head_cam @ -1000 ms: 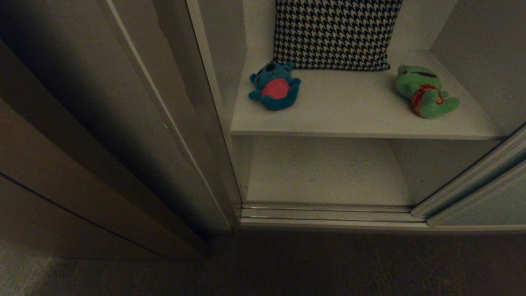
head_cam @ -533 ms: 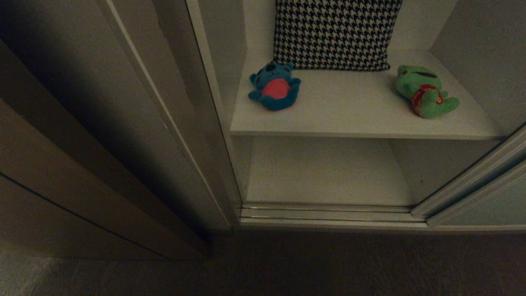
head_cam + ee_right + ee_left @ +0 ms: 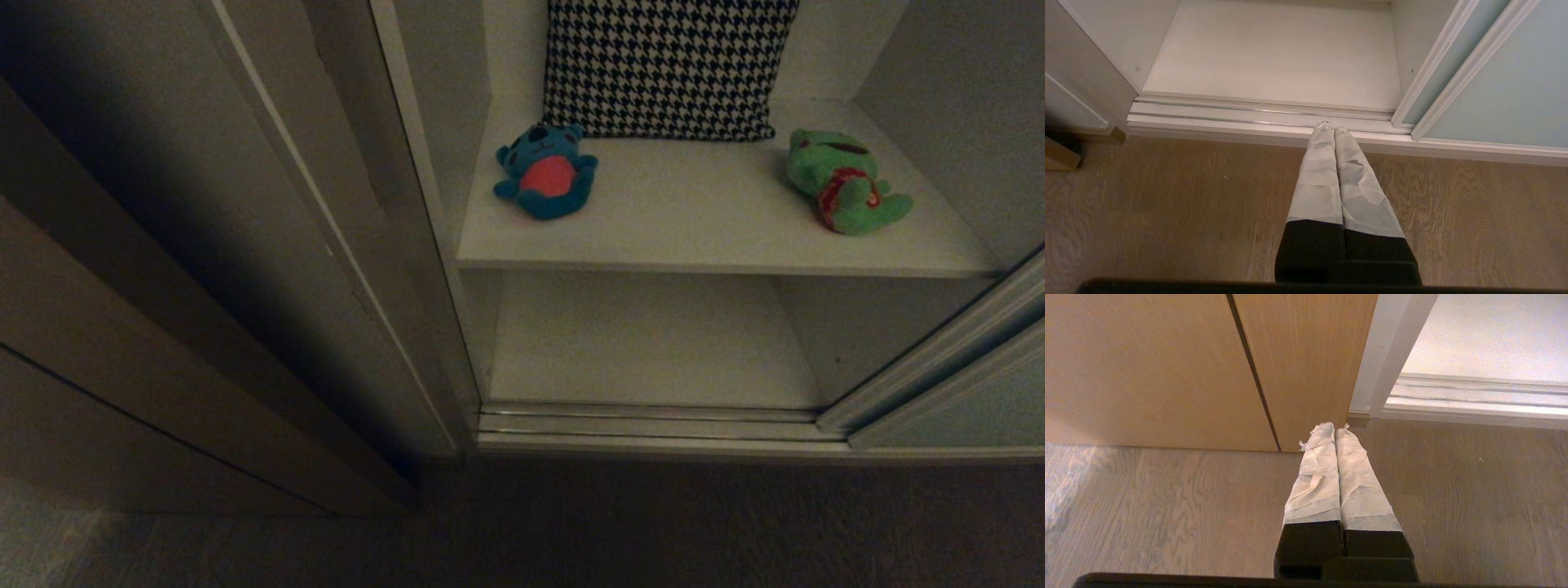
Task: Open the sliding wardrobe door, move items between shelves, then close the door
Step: Close the door
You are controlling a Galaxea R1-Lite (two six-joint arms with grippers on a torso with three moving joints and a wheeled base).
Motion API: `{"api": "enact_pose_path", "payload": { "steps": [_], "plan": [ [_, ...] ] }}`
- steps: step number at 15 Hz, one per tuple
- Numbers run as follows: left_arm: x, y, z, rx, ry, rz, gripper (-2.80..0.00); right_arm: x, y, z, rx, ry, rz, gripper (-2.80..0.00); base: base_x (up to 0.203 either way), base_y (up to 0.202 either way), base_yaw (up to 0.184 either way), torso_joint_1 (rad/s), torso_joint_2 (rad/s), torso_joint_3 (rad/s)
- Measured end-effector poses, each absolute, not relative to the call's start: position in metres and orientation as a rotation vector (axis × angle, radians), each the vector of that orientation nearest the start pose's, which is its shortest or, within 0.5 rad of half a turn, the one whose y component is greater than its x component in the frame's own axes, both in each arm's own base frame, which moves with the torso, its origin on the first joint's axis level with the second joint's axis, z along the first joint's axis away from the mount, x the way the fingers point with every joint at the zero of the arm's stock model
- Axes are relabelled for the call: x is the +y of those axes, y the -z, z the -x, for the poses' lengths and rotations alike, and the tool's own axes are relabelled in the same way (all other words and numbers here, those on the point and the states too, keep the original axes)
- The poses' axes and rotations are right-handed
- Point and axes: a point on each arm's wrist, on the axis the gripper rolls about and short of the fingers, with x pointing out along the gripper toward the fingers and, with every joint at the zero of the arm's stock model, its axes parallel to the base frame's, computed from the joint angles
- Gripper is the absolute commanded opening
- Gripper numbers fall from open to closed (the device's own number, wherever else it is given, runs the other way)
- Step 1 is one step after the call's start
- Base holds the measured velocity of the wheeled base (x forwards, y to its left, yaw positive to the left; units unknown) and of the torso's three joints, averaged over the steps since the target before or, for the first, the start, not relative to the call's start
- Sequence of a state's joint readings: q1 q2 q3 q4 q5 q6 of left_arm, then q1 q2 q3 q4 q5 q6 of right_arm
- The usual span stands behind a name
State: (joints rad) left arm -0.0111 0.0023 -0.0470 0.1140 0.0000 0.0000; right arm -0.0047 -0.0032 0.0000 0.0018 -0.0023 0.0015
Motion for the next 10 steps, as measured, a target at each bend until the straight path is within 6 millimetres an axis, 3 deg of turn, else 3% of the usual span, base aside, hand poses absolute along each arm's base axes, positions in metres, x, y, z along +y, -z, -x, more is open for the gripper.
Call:
{"api": "enact_pose_path", "payload": {
  "steps": [8, 10],
  "plan": [
    [0.0003, -0.0769, 0.0266, 0.07, 0.01, -0.002, -2.8, 0.0001, -0.0752, 0.023, -0.001, 0.007, -0.002, -2.8, 0.0, 0.0, 0.0, 0.0, 0.0, 0.0],
    [0.0003, -0.0769, 0.0266, 0.07, 0.01, -0.001, -2.8, 0.0001, -0.0752, 0.023, -0.001, 0.007, -0.002, -2.8, 0.005, -0.084, 0.012, -0.001, -0.01, 0.003]
  ]
}}
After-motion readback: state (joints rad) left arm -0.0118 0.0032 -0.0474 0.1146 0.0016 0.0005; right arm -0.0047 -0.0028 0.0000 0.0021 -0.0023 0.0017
